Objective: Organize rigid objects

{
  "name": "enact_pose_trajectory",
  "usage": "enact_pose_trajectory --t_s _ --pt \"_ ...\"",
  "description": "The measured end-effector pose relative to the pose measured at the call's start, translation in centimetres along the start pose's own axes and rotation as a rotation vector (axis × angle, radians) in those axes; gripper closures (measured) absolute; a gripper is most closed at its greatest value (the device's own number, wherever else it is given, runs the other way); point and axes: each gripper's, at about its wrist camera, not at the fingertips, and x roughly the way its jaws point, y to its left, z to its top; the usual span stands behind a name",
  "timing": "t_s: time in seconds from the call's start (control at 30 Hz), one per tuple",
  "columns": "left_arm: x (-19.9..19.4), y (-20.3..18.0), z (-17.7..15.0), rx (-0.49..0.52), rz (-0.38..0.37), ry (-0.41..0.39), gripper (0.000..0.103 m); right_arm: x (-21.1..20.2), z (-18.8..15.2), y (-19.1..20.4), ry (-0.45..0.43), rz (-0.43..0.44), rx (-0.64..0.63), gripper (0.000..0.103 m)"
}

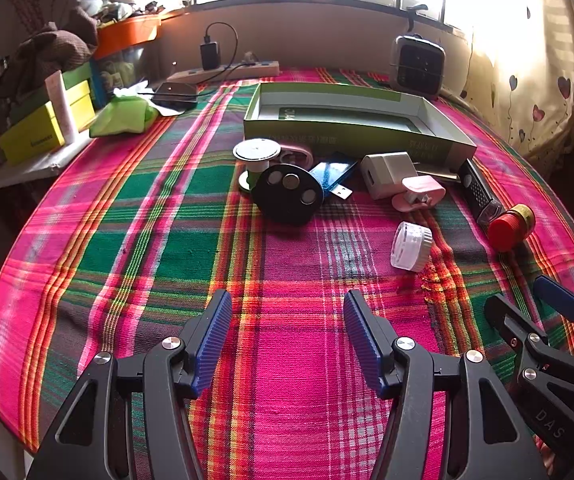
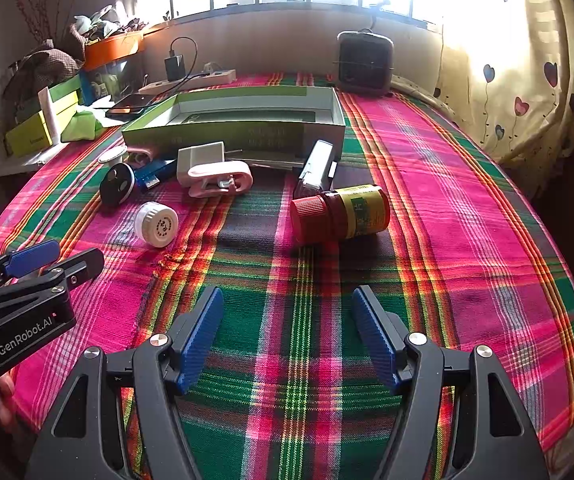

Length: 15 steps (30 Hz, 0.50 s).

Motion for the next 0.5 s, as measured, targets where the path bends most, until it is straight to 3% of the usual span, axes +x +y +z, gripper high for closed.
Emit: enact_pose_trajectory --t_s 0.5 --pt "-0.20 0.02 0.14 0.000 -0.001 -0.002 0.045 0.00 -0.10 0.00 -0.004 0.000 0.000 0.035"
